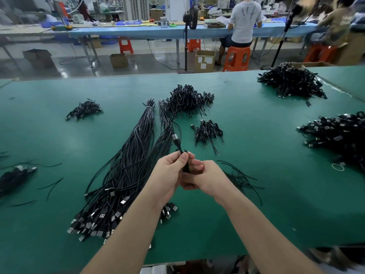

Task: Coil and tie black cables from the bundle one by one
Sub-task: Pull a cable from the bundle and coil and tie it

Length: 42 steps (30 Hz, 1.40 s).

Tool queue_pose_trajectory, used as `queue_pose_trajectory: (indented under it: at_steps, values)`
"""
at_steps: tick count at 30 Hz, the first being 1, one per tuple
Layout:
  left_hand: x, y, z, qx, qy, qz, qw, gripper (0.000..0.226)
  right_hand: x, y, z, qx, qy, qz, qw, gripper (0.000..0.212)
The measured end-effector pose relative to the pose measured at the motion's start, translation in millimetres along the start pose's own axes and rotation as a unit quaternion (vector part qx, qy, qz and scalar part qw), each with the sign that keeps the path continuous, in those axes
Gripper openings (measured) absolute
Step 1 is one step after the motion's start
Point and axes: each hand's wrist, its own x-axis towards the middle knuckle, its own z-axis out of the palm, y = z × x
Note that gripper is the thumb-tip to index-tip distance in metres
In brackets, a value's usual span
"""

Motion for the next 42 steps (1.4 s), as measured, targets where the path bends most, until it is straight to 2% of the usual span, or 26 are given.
queue_pose_trajectory:
  at_steps: [3,6,10,14,18,23,26,28,31,33,35,39,41,42]
  values:
    - [3.7,0.7,-8.5,0.108,0.013,0.025,0.994,0.022,1.3,1.7,-6.5,-0.061,-0.001,-0.017,0.998,0.012]
    - [4.2,2.7,-10.0,0.149,0.024,0.027,0.988,0.023,1.2,2.7,-7.7,-0.107,-0.007,-0.031,0.994,0.01]
    - [4.4,4.6,-5.7,0.206,0.047,0.039,0.977,0.022,1.3,4.4,-4.1,-0.102,0.018,-0.032,0.994,0.013]
    - [3.8,3.1,-2.9,0.316,0.075,0.068,0.943,0.021,1.7,6.4,1.6,-0.038,0.024,-0.01,0.999,0.006]
    - [4.9,0.3,-0.9,0.374,0.094,0.102,0.917,0.02,6.2,5.9,8.0,-0.047,0.053,-0.011,0.997,0.009]
    - [9.8,1.5,-8.9,0.411,0.122,0.11,0.897,0.019,8.3,12.6,2.5,-0.245,0.103,-0.043,0.963,0.013]
    - [12.6,0.2,-9.9,0.429,0.126,0.094,0.889,0.029,9.8,14.9,6.4,-0.326,0.105,-0.045,0.938,0.021]
    - [13.6,-1.7,-10.2,0.44,0.139,0.104,0.881,0.027,10.7,14.9,6.5,-0.277,0.101,-0.026,0.955,0.026]
    - [12.6,-6.8,-12.3,0.381,0.153,0.118,0.904,0.013,7.9,9.0,2.6,-0.138,0.071,0.009,0.988,0.023]
    - [13.6,-11.1,-17.4,0.378,0.188,0.143,0.895,0.019,5.4,3.8,0.8,-0.051,0.054,0.024,0.997,0.02]
    - [15.2,-13.6,-22.5,0.396,0.213,0.156,0.879,0.027,5.0,1.1,-0.8,-0.022,0.056,0.032,0.998,0.019]
    - [16.3,-14.2,-19.7,0.452,0.124,0.123,0.874,0.041,3.9,2.2,2.5,-0.116,0.07,0.024,0.99,0.021]
    - [17.7,-15.1,-15.8,0.495,0.125,0.152,0.846,0.036,3.1,4.3,7.7,-0.239,0.078,0.008,0.968,0.02]
    - [18.5,-15.4,-14.9,0.516,0.135,0.163,0.83,0.037,3.1,5.2,9.7,-0.328,0.079,-0.011,0.941,0.018]
